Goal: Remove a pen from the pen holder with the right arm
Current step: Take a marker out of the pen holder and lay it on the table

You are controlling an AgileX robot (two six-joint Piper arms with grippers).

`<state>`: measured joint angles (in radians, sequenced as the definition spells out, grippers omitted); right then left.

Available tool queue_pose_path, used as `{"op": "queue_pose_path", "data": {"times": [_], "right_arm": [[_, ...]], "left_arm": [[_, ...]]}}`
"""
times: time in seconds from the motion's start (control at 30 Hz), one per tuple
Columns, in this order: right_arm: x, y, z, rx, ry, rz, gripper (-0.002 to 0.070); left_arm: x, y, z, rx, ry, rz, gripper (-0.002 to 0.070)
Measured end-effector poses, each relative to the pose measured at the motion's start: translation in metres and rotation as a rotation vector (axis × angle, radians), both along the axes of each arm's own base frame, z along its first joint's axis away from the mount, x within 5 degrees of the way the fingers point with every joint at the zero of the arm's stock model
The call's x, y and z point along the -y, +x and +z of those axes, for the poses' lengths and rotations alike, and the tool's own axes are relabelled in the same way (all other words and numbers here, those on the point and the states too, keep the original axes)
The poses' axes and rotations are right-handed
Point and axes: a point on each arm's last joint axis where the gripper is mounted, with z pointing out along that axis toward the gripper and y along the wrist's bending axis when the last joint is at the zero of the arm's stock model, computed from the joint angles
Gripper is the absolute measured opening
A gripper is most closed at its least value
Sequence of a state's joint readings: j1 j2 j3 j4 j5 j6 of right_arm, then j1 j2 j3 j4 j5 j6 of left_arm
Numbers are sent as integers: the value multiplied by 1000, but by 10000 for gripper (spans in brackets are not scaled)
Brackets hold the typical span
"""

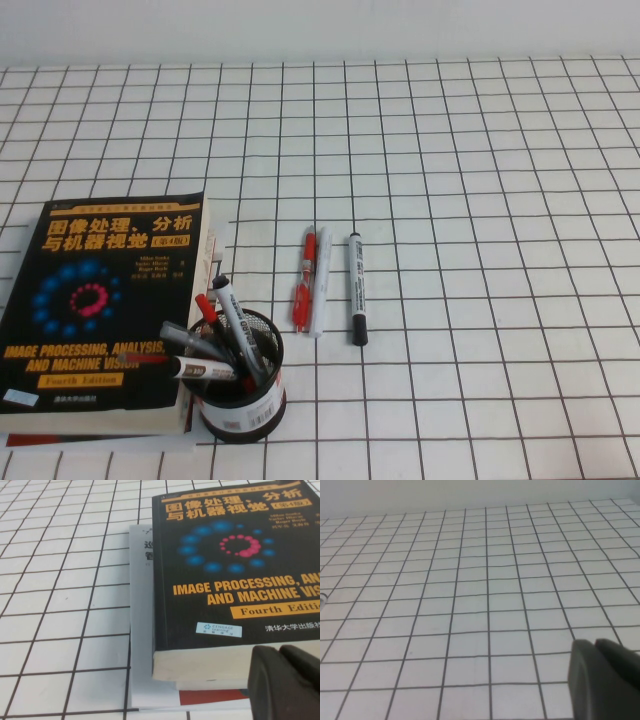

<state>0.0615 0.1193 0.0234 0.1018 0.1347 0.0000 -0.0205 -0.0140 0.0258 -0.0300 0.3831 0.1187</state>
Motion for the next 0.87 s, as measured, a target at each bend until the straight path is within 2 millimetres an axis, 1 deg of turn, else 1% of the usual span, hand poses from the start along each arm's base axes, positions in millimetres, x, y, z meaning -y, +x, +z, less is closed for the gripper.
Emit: {"op": "queue_pose_path", "data": {"times": [0.13, 0.23, 0.43, 0.87], "right_arm": [[0, -8, -3, 0, -4, 10, -15], [0, -11, -8, -47, -21, 16, -15], [0, -12, -12, -86, -35, 18, -15], [0, -12, -12, -86, -35, 18, -15]], "left_arm": [[0, 0, 0, 0, 0, 0, -4], [0, 0, 0, 0, 0, 0, -4], [0, 0, 0, 0, 0, 0, -4], [0, 0, 0, 0, 0, 0, -4]]}}
